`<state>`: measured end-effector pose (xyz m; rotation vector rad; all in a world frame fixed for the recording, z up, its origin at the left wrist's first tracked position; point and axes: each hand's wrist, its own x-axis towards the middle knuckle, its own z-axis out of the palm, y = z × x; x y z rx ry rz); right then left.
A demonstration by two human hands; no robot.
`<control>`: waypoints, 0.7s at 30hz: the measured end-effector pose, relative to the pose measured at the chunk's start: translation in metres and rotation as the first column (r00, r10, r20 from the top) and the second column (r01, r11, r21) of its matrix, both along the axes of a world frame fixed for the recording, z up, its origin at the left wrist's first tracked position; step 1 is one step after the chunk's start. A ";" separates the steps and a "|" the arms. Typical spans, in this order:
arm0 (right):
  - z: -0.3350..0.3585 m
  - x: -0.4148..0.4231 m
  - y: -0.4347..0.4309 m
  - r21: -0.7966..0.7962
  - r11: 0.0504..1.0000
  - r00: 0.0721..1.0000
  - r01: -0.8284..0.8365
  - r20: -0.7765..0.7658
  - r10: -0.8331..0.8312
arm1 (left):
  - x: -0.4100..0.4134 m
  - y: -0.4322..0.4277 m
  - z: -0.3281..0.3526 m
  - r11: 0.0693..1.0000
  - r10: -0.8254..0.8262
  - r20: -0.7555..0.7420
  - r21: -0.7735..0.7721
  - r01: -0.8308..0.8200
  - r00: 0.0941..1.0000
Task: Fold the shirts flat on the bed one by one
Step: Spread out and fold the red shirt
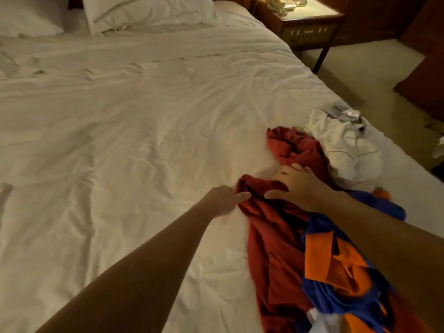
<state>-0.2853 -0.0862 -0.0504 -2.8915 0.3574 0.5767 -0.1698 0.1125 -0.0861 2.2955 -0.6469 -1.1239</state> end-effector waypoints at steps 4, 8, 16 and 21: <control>-0.035 -0.002 -0.012 0.126 0.989 0.936 0.073 0.333 -0.112 | -0.016 -0.010 -0.027 0.919 0.225 0.021 -0.336 -0.205 0.974; -0.005 0.010 -0.012 0.438 0.884 0.761 0.166 0.513 -0.397 | -0.005 0.012 -0.001 0.593 0.416 -0.404 -0.559 -0.580 0.815; 0.192 0.113 0.107 0.534 0.843 0.620 -0.068 0.684 -0.384 | 0.087 0.136 0.190 0.490 0.562 -0.063 -0.778 -0.394 0.824; 0.318 0.139 0.188 0.396 0.890 0.633 -0.228 0.755 -0.173 | 0.122 0.241 0.321 0.688 0.553 0.448 -0.721 -0.082 0.702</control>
